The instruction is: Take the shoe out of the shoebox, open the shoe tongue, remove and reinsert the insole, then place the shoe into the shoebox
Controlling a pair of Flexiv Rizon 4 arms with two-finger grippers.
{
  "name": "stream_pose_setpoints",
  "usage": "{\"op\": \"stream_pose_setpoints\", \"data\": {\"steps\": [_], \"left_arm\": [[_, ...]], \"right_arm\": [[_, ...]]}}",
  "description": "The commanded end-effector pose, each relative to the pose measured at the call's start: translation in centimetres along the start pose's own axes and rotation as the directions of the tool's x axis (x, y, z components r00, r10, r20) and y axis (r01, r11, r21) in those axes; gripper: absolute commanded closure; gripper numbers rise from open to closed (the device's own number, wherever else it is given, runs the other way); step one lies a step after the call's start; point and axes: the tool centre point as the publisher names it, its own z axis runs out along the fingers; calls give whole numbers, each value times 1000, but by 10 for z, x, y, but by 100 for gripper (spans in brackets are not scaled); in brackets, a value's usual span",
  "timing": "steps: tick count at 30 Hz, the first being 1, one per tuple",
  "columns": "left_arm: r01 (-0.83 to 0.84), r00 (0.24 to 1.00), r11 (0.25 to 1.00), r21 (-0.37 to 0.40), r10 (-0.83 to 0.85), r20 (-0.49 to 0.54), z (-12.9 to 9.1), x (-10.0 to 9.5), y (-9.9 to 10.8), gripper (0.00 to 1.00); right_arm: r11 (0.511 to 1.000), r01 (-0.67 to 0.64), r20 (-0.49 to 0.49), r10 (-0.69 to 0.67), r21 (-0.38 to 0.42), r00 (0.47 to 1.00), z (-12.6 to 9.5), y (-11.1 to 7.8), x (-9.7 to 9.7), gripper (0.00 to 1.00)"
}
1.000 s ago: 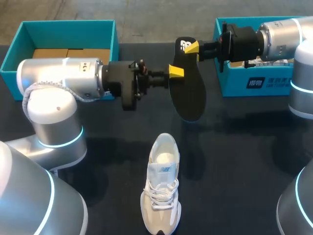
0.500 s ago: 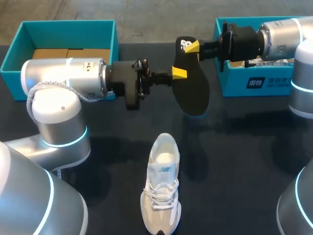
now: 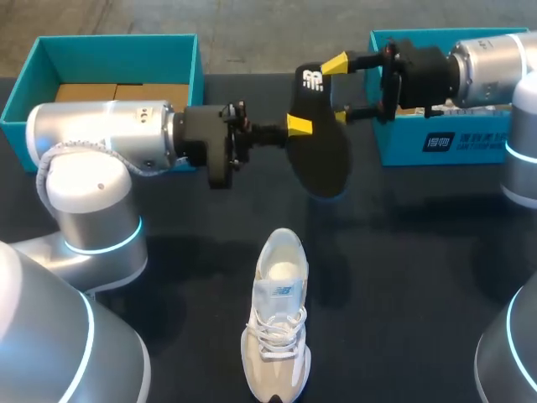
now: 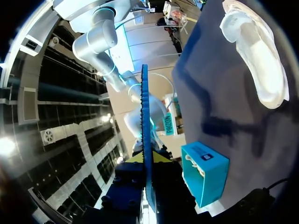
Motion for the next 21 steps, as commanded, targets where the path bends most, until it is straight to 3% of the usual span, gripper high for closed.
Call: {"op": "stream_pose_setpoints", "data": {"steps": [1, 9, 12, 16, 21], "left_arm": [[15, 1000, 1000, -14, -15, -9, -24, 2, -5, 100], [75, 997, 997, -11, -75, -21, -45, 13, -4, 100], [138, 990, 990, 28, -138, 22, -50, 14, -6, 100], [200, 977, 976, 86, -206, 55, -55, 12, -11, 100], [188, 981, 979, 84, -191, 33, -57, 11, -13, 100]], "right_arm": [[999, 9, -4, -9, -32, 1000, -7, -27, -4, 0], [1000, 22, -4, -22, -19, 1000, -1, -52, -14, 0], [999, 31, -1, -31, -15, 1000, 3, -60, -17, 0], [999, 31, -1, -31, -15, 1000, 3, -60, -17, 0], [999, 31, -1, -31, -15, 1000, 3, -60, -17, 0]]}}
